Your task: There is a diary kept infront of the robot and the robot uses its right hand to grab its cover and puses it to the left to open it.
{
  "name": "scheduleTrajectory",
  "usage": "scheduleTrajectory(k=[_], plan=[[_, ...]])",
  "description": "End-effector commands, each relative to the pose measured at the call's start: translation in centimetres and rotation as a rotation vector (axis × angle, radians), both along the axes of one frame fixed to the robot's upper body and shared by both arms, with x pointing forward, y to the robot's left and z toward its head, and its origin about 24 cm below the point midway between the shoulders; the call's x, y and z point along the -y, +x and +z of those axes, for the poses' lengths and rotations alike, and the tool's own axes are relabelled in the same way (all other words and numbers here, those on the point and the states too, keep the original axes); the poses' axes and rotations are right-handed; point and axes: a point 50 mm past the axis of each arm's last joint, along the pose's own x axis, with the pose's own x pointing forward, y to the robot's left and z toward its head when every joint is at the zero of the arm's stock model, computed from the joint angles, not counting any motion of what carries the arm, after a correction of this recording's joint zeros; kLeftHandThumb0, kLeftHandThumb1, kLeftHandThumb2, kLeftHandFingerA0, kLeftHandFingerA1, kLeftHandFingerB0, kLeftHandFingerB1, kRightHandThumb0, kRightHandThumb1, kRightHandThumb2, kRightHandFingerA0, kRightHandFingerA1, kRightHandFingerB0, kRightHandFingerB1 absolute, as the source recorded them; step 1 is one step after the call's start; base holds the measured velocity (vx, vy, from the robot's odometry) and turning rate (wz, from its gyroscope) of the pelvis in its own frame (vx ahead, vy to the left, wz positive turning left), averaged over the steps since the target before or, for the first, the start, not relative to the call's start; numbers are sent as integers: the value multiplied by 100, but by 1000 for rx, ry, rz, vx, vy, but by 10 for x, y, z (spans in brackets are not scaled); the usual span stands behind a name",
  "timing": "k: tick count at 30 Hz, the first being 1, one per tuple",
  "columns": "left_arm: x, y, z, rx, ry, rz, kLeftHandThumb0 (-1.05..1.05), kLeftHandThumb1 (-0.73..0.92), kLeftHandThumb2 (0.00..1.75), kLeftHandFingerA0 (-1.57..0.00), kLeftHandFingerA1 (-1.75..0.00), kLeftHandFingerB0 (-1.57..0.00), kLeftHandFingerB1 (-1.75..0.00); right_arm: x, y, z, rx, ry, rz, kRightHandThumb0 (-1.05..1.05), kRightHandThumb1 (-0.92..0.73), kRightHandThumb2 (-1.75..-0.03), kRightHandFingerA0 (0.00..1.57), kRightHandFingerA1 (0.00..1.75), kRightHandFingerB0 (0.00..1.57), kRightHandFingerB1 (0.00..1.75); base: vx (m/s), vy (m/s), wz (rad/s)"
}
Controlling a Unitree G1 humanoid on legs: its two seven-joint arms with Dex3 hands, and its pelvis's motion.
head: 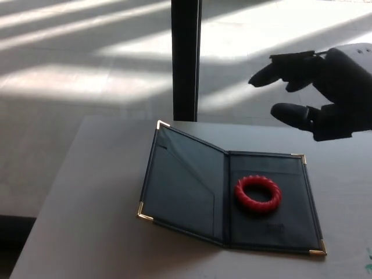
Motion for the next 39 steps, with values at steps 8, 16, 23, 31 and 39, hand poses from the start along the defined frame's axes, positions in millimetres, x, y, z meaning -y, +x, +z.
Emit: scheduleTrajectory(k=[8,16,23,31,39], plan=[[-21,-27,-3,-14,10,73,-80,92,96,-28,-121,-23,-89,252,-127,-78,88,551,-812,-69,-74,-63,78,76,68,47,0,0,0],[-23,-34,-4,-5,-1,90,-85,86,110,-34,-94,-28,-77,299,-194,-130,189,797,-1158,-59,-70,-61,79,80,71,52,0,0,0],[-25,-38,-6,-12,-3,110,-85,85,109,-37,-97,-30,-78,314,-228,-142,286,873,-1308,-57,-72,-61,71,89,66,59,0,0,0],[-26,-41,-7,-18,-1,108,-85,92,101,-36,-103,-32,-84,323,-242,-173,195,906,-1464,-57,-71,-61,70,83,65,57,0,0,0],[-23,-46,-12,-28,-6,94,-87,92,103,-35,-101,-31,-85,314,-232,-207,95,1101,-1414,-63,-71,-61,82,90,71,64,0,0,0]])
